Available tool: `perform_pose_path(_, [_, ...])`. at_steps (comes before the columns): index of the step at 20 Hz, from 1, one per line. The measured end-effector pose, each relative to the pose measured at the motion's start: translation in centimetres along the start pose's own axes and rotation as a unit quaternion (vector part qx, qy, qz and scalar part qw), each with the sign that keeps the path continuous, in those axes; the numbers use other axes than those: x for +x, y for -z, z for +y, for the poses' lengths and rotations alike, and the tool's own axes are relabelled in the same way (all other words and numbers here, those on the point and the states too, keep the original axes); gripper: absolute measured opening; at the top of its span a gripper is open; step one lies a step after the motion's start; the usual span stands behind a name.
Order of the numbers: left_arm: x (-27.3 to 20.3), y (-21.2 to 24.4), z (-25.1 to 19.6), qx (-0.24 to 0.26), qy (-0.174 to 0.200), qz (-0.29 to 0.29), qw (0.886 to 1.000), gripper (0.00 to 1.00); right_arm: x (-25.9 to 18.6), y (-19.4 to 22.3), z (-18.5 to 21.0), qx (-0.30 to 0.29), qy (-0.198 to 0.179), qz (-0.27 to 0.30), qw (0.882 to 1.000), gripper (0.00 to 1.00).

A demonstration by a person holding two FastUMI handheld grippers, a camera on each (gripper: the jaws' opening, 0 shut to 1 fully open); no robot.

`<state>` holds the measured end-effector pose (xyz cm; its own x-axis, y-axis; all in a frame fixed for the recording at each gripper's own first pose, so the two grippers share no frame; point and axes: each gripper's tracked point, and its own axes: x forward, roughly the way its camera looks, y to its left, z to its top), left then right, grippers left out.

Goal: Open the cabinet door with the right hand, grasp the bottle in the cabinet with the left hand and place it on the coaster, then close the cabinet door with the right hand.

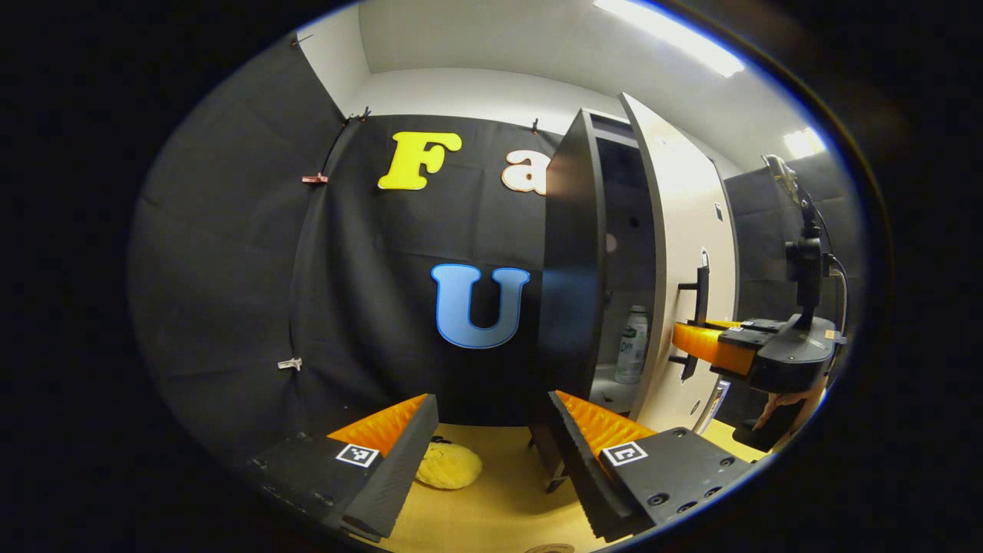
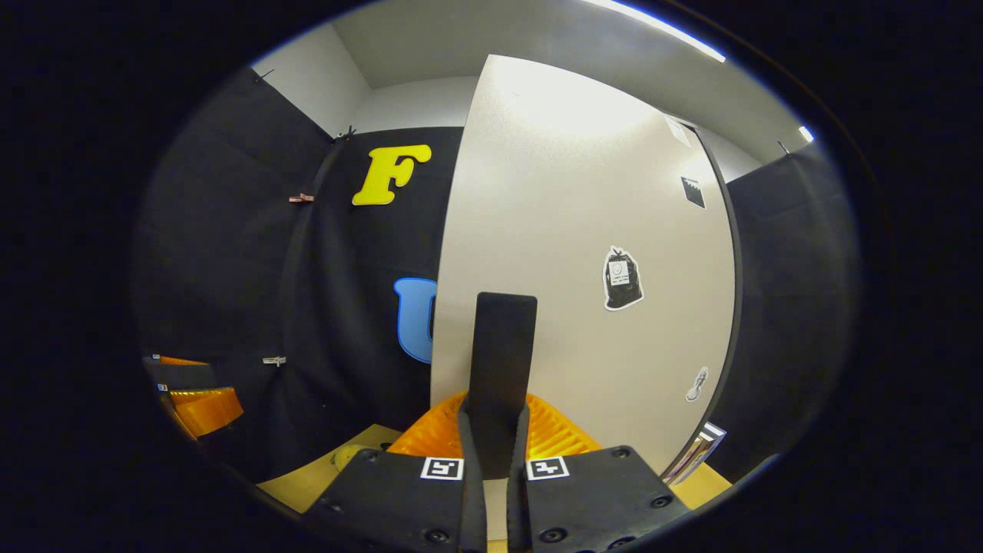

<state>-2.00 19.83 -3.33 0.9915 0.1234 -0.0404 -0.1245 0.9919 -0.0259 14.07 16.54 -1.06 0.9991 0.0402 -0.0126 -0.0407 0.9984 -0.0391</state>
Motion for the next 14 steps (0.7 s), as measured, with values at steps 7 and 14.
perform_pose_path(7, [0.2,-0.3,-3.6,-0.004,0.044,-0.002,0.999,0.90,-3.8,-0.2,-1.3,0.013,-0.030,0.012,0.999,0.15])
perform_pose_path(14, [1.1,-0.1,-7.9,-0.013,0.099,0.003,0.995,0.90,-8.0,-0.4,-4.4,0.018,-0.021,0.026,0.999,0.14])
